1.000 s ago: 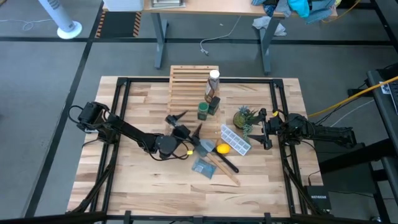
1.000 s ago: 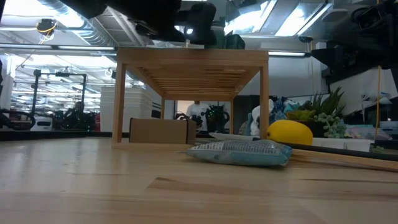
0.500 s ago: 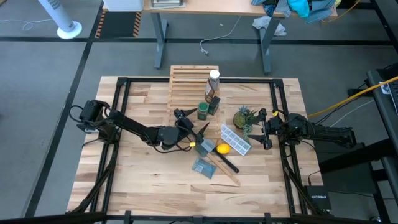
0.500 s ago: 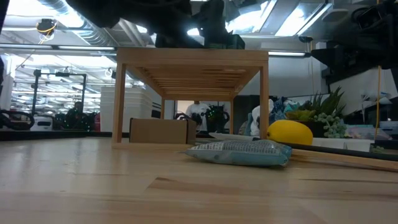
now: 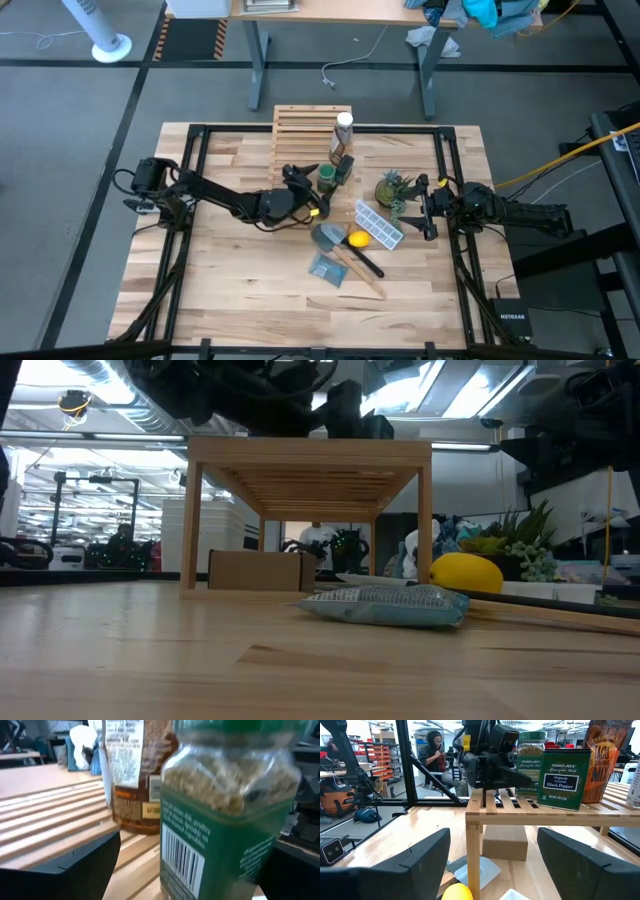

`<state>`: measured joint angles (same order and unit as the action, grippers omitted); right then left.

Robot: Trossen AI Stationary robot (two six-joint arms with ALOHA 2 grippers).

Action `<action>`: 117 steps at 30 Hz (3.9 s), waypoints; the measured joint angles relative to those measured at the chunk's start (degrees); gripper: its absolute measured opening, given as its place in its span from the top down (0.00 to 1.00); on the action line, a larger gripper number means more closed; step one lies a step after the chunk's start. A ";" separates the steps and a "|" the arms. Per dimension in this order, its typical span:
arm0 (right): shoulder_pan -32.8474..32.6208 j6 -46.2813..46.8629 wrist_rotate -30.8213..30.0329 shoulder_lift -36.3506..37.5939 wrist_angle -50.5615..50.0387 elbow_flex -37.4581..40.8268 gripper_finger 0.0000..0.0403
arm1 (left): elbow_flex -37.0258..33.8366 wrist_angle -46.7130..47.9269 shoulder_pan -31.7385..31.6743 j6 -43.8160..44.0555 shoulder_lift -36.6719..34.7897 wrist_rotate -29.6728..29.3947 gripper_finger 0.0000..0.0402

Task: Shelf spices
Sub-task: Remove the green seasoning bottle from the shelf

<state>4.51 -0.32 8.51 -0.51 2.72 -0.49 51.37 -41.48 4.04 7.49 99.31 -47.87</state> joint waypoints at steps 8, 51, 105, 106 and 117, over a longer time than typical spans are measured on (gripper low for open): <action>0.01 -0.01 0.01 0.02 0.00 0.01 0.24 | 0.17 4.25 0.03 5.10 -0.07 -6.49 0.00; 0.00 -0.01 0.02 0.01 0.05 0.02 0.24 | -0.07 2.20 12.26 -17.61 -8.41 -14.86 0.53; 0.00 14.04 0.03 0.02 4.08 0.00 0.24 | -1.07 30.39 40.41 44.13 7.53 -15.70 0.53; -0.02 14.03 0.05 0.00 4.07 0.00 0.24 | -1.07 30.33 39.97 44.70 8.28 -15.34 0.53; -0.02 14.01 0.03 0.01 3.28 -0.02 0.24 | -1.07 18.73 34.20 38.08 16.04 -10.86 0.53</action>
<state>4.49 13.69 8.54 -0.50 6.01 -0.51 50.30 -22.76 38.24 45.57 115.34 -58.73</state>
